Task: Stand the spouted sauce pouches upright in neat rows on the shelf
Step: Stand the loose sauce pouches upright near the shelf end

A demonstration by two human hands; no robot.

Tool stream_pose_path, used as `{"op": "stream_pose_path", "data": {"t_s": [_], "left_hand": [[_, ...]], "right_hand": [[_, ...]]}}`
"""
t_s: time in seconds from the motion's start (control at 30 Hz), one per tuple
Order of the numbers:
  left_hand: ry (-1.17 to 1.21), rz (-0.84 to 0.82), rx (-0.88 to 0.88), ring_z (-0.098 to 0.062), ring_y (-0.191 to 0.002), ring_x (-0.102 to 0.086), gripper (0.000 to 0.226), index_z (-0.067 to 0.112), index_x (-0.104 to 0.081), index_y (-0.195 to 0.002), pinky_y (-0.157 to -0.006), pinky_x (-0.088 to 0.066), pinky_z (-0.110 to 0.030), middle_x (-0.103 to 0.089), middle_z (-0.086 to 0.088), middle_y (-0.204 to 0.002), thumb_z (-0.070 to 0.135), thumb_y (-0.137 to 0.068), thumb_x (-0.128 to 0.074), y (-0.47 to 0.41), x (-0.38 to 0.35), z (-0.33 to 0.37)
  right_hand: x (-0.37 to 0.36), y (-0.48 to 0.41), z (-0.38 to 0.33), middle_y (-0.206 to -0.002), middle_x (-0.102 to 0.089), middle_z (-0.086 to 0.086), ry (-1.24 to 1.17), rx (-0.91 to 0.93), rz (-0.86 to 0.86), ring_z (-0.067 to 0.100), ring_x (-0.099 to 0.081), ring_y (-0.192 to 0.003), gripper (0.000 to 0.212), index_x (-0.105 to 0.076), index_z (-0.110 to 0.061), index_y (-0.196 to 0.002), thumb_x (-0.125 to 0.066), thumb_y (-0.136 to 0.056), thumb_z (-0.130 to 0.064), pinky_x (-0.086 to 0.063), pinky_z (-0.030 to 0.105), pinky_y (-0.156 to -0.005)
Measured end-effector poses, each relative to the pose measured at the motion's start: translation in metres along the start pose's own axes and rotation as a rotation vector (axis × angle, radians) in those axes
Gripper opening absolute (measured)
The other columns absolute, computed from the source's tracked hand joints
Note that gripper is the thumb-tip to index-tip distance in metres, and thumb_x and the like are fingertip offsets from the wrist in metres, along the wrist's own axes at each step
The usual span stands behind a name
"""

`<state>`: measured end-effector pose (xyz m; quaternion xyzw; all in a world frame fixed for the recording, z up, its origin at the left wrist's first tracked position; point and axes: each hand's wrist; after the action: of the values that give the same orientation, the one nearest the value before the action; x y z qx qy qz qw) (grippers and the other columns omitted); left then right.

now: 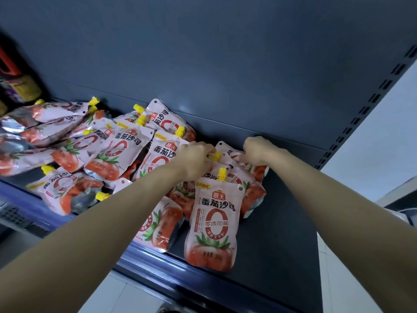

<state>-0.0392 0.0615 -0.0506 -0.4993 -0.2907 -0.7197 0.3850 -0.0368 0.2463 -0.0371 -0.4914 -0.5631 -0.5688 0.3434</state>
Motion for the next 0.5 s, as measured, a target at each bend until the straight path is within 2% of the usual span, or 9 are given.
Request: {"op": "stream_pose_path", "data": {"t_s": [0.1, 0.2, 0.27, 0.33, 0.4, 0.5], "left_hand": [[-0.041, 0.004, -0.020, -0.028, -0.121, -0.046, 0.039, 0.018, -0.050, -0.129, -0.104, -0.032, -0.040, -0.054, -0.007, -0.129, 0.027, -0.091, -0.050, -0.005, -0.002, 0.002], [-0.029, -0.007, -0.047, -0.028, -0.116, -0.048, 0.037, 0.018, -0.053, -0.124, -0.101, -0.033, -0.039, -0.058, -0.008, -0.124, 0.027, -0.089, -0.051, -0.012, -0.003, 0.004], [-0.013, -0.041, -0.059, -0.028, -0.115, -0.050, 0.038, 0.019, -0.053, -0.125, -0.101, -0.037, -0.039, -0.058, -0.008, -0.124, 0.029, -0.089, -0.053, -0.016, -0.006, 0.007], [-0.001, -0.099, -0.054, -0.029, -0.118, -0.049, 0.041, 0.018, -0.050, -0.129, -0.103, -0.037, -0.040, -0.053, -0.010, -0.127, 0.029, -0.090, -0.052, -0.020, -0.009, 0.011], [0.001, -0.146, -0.038, -0.032, -0.120, -0.048, 0.043, 0.016, -0.046, -0.132, -0.104, -0.036, -0.041, -0.048, -0.012, -0.130, 0.029, -0.091, -0.051, -0.024, -0.009, 0.015], [0.003, -0.194, -0.017, -0.034, -0.123, -0.047, 0.057, 0.015, -0.031, -0.140, -0.106, -0.035, -0.044, -0.046, -0.014, -0.135, 0.031, -0.091, -0.053, -0.028, -0.010, 0.018]], "right_hand": [[0.000, 0.002, 0.010, -0.063, -0.053, 0.003, -0.056, -0.049, -0.082, 0.020, -0.051, -0.058, 0.043, -0.050, -0.011, -0.060, -0.064, -0.085, -0.044, -0.036, 0.025, -0.049], [0.000, 0.005, 0.018, -0.074, -0.066, 0.006, -0.150, -0.107, -0.118, 0.022, -0.063, -0.065, 0.035, -0.059, -0.010, -0.069, -0.070, -0.080, -0.042, -0.052, 0.030, -0.064], [-0.001, 0.007, 0.021, -0.076, -0.069, 0.007, -0.251, -0.154, -0.123, 0.022, -0.065, -0.064, 0.029, -0.061, -0.009, -0.071, -0.072, -0.078, -0.035, -0.053, 0.029, -0.062], [-0.005, 0.008, 0.023, -0.073, -0.069, 0.007, -0.411, -0.200, -0.130, 0.020, -0.066, -0.059, 0.024, -0.064, -0.006, -0.078, -0.074, -0.078, -0.028, -0.052, 0.026, -0.057], [-0.008, 0.009, 0.024, -0.075, -0.070, 0.008, -0.498, -0.212, -0.101, 0.020, -0.067, -0.061, 0.029, -0.068, -0.003, -0.086, -0.077, -0.077, -0.029, -0.054, 0.027, -0.058], [-0.010, 0.013, 0.025, -0.087, -0.074, 0.013, -0.595, -0.232, -0.045, 0.026, -0.072, -0.076, 0.035, -0.070, 0.001, -0.095, -0.080, -0.074, -0.026, -0.060, 0.035, -0.073]]}}
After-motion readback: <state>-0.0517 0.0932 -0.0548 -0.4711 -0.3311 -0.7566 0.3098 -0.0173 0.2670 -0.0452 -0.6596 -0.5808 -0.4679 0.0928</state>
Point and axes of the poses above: each hand's wrist, its own y-axis away from the middle knuckle, its own x-axis out of the back of the hand, z = x × y
